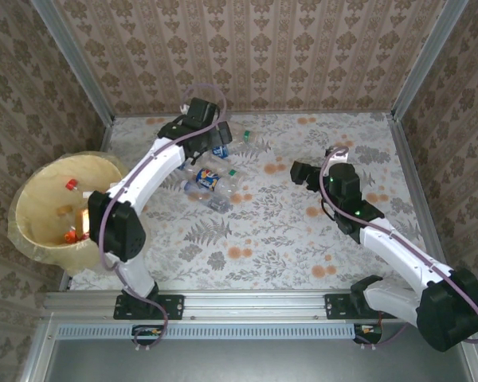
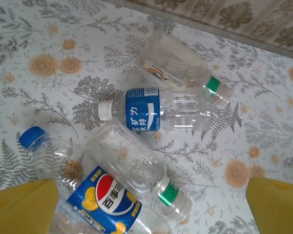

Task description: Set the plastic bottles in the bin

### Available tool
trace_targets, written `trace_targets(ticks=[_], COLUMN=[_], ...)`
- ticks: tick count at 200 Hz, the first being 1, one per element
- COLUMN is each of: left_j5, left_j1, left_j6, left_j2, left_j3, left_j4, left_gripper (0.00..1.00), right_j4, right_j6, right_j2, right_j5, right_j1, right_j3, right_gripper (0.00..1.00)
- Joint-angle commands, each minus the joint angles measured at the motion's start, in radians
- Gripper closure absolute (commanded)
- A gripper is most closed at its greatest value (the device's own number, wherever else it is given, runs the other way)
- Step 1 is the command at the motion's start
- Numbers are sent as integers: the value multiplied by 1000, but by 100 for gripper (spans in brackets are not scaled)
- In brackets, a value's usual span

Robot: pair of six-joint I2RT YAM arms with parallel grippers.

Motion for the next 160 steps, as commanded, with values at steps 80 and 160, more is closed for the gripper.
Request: trace_targets(ticks=[80, 160], left_j5=[-7, 63], left_j1=[20, 0], left_j6=[-280, -190], left_j2=[327, 455], left_j3=[140, 210], left_j4=[-59, -1], left_gripper=[0, 14], right_j4=[-120, -146], right_j6=[-50, -53], right_j2=[-67, -116], right_j5=[-26, -14], right_j1=[-4, -4], right_j3=[9, -12], right_gripper=[0, 0])
